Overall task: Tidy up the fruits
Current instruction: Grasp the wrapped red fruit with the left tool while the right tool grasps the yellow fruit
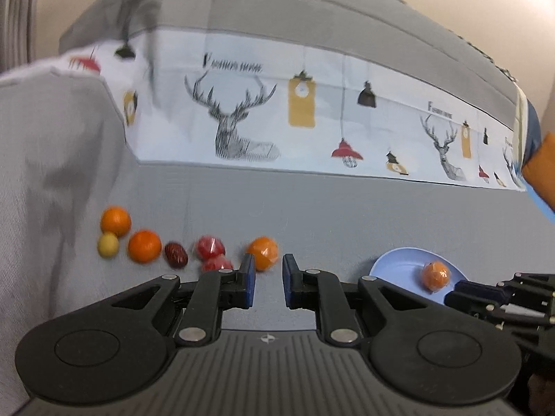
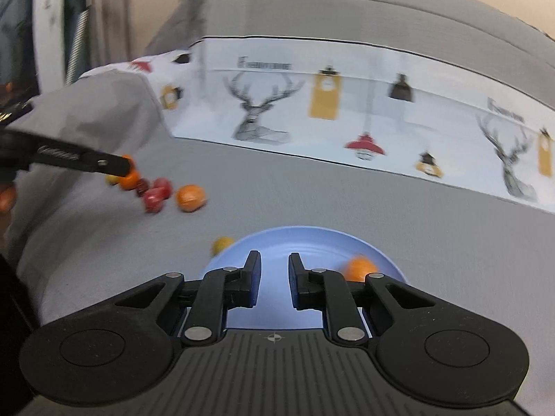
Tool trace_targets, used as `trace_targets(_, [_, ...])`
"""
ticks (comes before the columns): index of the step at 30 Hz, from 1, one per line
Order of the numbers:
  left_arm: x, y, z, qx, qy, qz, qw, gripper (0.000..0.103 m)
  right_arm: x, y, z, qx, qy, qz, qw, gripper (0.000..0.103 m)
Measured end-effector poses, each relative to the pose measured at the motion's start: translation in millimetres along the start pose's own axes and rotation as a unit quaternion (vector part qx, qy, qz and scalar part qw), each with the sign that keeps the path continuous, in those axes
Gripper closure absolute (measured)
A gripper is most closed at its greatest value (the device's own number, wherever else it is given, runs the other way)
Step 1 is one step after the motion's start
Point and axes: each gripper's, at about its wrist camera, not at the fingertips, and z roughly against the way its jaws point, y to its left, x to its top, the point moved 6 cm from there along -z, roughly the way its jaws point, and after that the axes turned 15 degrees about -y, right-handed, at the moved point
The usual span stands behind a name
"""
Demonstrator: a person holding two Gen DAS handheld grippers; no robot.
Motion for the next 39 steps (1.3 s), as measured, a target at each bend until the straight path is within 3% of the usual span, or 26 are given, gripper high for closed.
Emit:
trace_targets(5, [-2.5,8.7,-9.1,0.011,0.013,0.028,0.9995,0.076,7.9,20.2,-21.3,0.024,0.006,0.022,0.999,0.083])
trace_targets(10, [-5.6,13.0,-19.4,0.019,0.020,0.042,0.9987,0.075,9.5,32.0,-42.0,0.033,0.017,0.032,0.999,0.083])
trace_targets(16, [-12.5,24.1,-36.6,0.046,0.037,0.060,0.9964,0.062,7.0,53.2,-68.2,0.037,0.035,0.075,0.996,0.069])
trace_targets(26, [-26.0,38.3,-64.8,0.076,0.069,0.073,0.9921,0.054,-15.1,74.7,-108.2,0.038,0.080,0.186,0.979,0.069])
trace_targets(36, [-35.2,42.0,-81.6,0.090,0.088,0.064,0.9900,0.054,-30.0,81.8,-119.3,0.034,0.093,0.254,0.962,0.072])
trace_targets(39, [-36.1,41.8,-82.2,0.093,0.087,0.059,0.9900,0.066,-29.8,82.1,-117.5,0.039,0.090,0.253,0.963,0.077])
